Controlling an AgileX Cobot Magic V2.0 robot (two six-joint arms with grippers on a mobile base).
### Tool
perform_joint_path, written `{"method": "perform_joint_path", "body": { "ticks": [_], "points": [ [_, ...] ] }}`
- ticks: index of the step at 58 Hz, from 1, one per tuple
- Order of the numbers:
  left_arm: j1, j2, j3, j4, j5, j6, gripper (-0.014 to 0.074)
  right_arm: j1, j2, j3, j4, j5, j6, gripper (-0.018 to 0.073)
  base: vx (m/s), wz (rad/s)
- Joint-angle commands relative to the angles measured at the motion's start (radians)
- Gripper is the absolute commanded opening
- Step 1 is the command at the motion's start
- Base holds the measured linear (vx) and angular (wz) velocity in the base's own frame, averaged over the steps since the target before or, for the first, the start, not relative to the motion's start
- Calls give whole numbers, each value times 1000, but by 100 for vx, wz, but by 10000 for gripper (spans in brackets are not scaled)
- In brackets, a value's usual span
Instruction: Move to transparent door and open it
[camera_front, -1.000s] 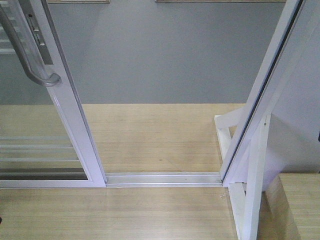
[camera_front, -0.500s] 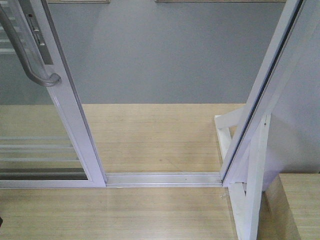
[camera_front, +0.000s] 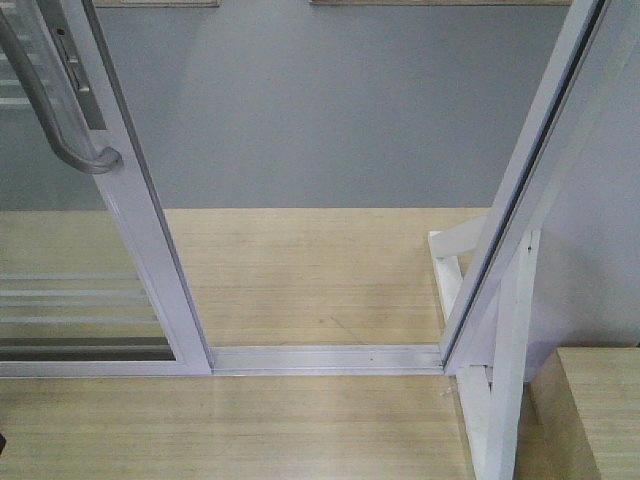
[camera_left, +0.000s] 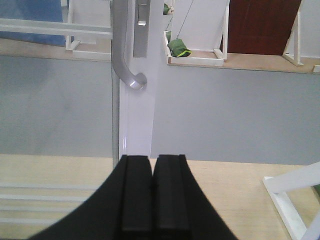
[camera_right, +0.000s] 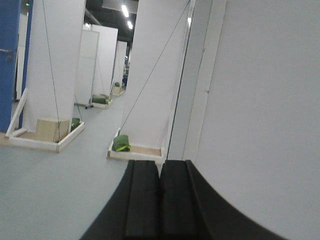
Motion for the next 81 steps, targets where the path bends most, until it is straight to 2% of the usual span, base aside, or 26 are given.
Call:
{"method": "perform_joint_path", "body": {
  "ticks": [1, 3, 11, 26, 81],
  "points": [
    [-5, -12, 23, -2, -75, -8, -7, -3, -13, 44, -4, -76, 9, -11, 0, 0],
    [-5, -12, 23, -2, -75, -8, -6, -3, -17, 38, -2, -4, 26, -10, 0, 1],
    [-5, -12, 23, -2, -74, -8, -6, -4, -17, 40, -2, 127, 26, -8, 0, 0],
    [-5, -12, 23, -2, -69, -8, -6, -4, -17, 39, 3, 271, 41, -8, 0, 0],
    [-5, -12, 23, -2, -69, -8, -6, -4, -17, 39, 3, 281, 41, -8, 0, 0]
  ]
}}
